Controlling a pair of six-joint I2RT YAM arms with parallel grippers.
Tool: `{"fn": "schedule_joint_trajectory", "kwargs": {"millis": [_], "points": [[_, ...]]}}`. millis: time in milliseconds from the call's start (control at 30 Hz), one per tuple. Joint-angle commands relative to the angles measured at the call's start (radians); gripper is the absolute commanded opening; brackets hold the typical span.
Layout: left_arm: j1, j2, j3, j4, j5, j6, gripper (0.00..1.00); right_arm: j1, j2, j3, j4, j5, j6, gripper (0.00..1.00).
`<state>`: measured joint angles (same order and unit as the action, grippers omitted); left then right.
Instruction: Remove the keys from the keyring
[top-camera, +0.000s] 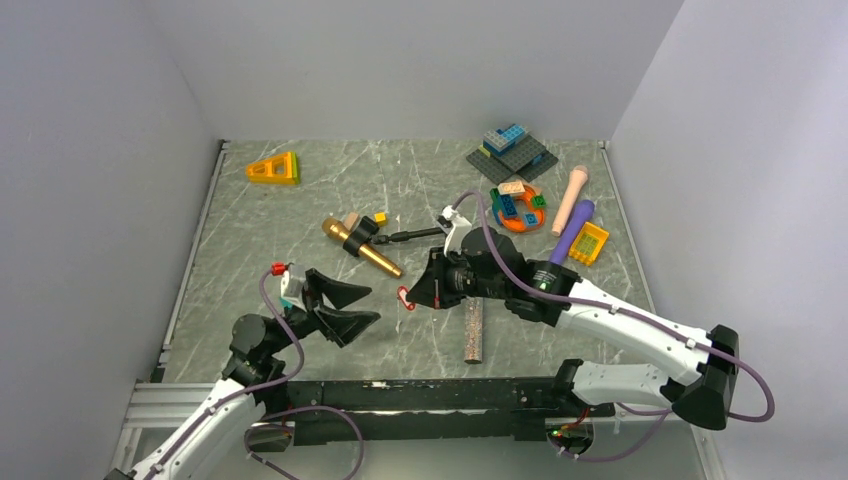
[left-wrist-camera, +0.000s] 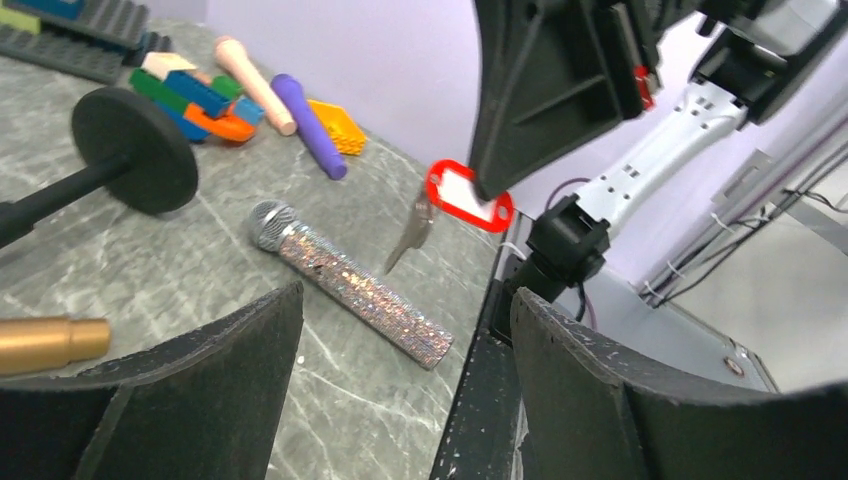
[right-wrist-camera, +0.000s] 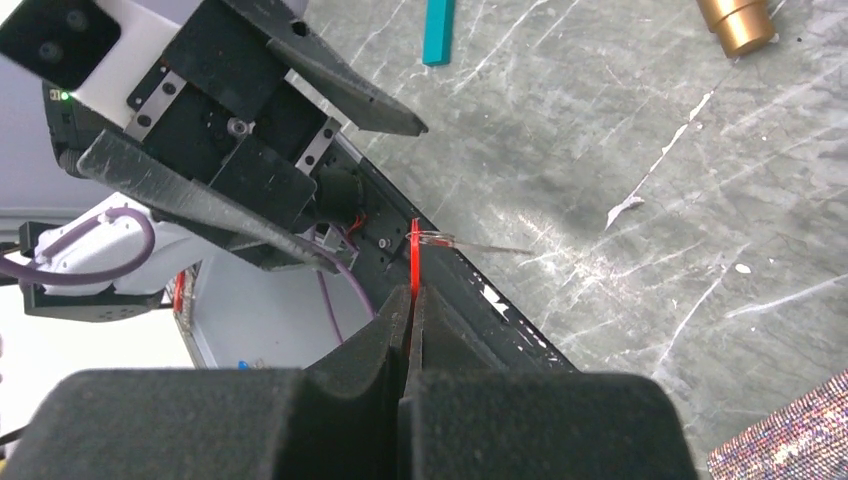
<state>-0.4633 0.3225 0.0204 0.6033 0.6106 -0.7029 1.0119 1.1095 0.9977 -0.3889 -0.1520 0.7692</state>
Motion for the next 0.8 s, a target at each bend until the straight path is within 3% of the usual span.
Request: {"fn": "schedule_joint_trajectory", "kwargs": {"millis": [0, 367, 467, 767], "points": [[-0.068, -0.015, -0.017, 0.21, 0.007, 0.085, 0.81, 0.005, -0.047, 0.048, -0.027, 0.028, 0.02, 0.0], [-0.263, 0.107, -0.005, 0.328, -0.105, 0.335, 0.83, 0.005, -0.079, 0.051, -0.031, 0.021, 0.019, 0.0], [-0.322, 0.156, -0.018, 0.407, -0.158, 0.39, 0.77, 0.006, -0.084, 0.052, -0.033, 0.021, 0.023, 0.0], [-0.461, 0.309, 0.004, 0.498, -0.31, 0.521, 0.76, 0.005, -0.091, 0.053, -0.039, 0.015, 0.024, 0.0]]}}
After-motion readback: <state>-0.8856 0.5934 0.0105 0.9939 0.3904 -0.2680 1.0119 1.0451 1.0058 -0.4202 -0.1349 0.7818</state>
